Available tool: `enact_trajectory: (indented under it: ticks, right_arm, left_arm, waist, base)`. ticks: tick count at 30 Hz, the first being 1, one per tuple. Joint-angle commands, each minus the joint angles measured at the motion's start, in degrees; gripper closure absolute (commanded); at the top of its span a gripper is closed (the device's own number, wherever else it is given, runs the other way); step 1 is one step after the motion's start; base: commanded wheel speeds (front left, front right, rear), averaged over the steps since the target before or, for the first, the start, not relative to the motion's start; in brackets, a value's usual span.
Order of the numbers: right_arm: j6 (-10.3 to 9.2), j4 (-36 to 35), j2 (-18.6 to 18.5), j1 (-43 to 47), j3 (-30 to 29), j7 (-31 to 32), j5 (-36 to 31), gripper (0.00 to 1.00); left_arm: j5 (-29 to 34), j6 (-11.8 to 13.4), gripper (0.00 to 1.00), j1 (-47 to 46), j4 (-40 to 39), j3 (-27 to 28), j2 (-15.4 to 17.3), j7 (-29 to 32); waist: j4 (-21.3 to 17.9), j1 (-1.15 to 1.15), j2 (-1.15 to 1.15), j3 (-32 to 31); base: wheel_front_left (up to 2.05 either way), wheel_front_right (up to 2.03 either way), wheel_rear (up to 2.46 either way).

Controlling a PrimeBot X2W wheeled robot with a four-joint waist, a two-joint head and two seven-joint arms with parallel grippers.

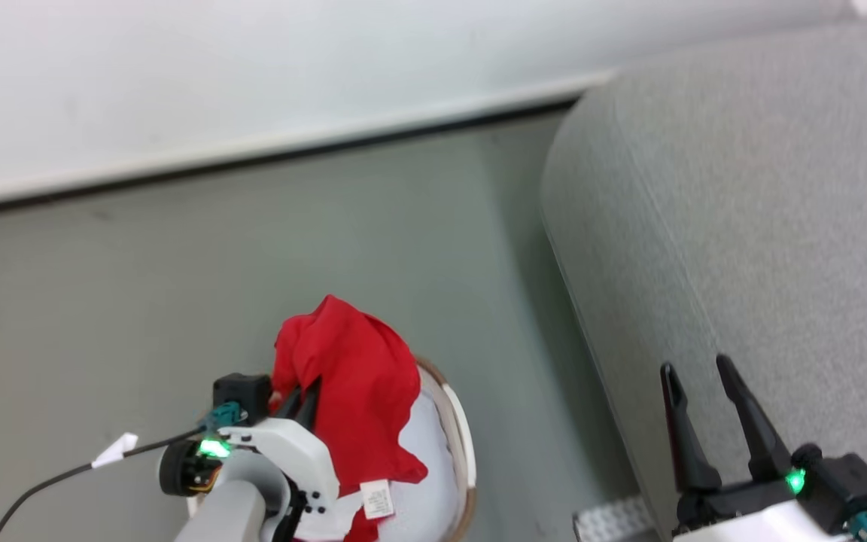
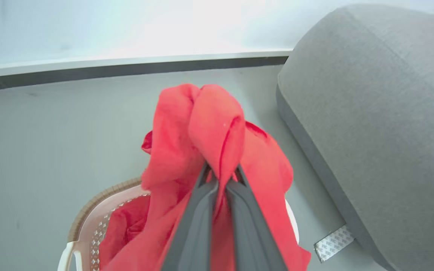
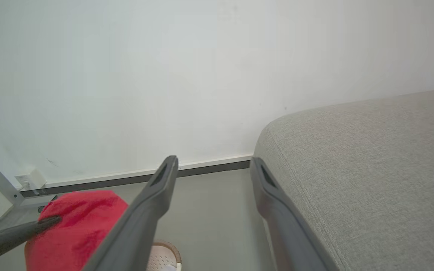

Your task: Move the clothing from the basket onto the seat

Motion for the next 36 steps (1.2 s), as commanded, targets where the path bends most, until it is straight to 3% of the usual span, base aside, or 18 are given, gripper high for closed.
enact_trajectory:
  ticks: [1, 11, 23, 27, 36]
  right_arm:
    - [-0.12, 0.4, -0.2, 1.5, -0.3, 0.0, -0.7, 0.00]
    - [-0.12, 1.0, -0.2, 6.7, -0.6, 0.0, -1.2, 0.00]
    - [-0.12, -2.5, -0.2, 4.6, 2.3, 0.0, -5.5, 0.00]
    - [-0.12, -4.0, -2.6, 2.1, 7.4, 0.0, -6.4, 0.00]
    - [-0.12, -0.5, -10.9, -10.4, 25.4, 0.0, -3.6, 0.00]
  left_arm:
    - [-1.1, 0.0, 1.00, 1.6, -1.6, -0.2, 0.0, 0.4]
    - [-5.0, 1.5, 1.00, 7.8, -21.6, 0.0, 0.7, 6.4]
    - [-6.9, 5.2, 1.00, 15.2, -47.7, 0.3, 2.8, 17.1]
    - [-6.8, 5.6, 1.00, 16.8, -51.9, -0.8, 3.0, 19.2]
    - [-6.3, 5.0, 1.00, 18.5, -55.7, -3.9, 3.0, 21.8]
  waist:
    - [2.9, 0.01, 0.00, -6.7]
    - [3.2, 0.01, 0.00, -13.8]
    - [2.3, 0.01, 0.00, -15.3]
    - [2.2, 0.01, 0.00, -15.2]
    - [2.2, 0.01, 0.00, -15.0]
  base:
    - [0.00, 0.00, 0.00]
    - [0.00, 0.00, 0.00]
    - [0.00, 0.00, 0.00]
    - [0.00, 0.00, 0.00]
    - [0.00, 0.00, 0.00]
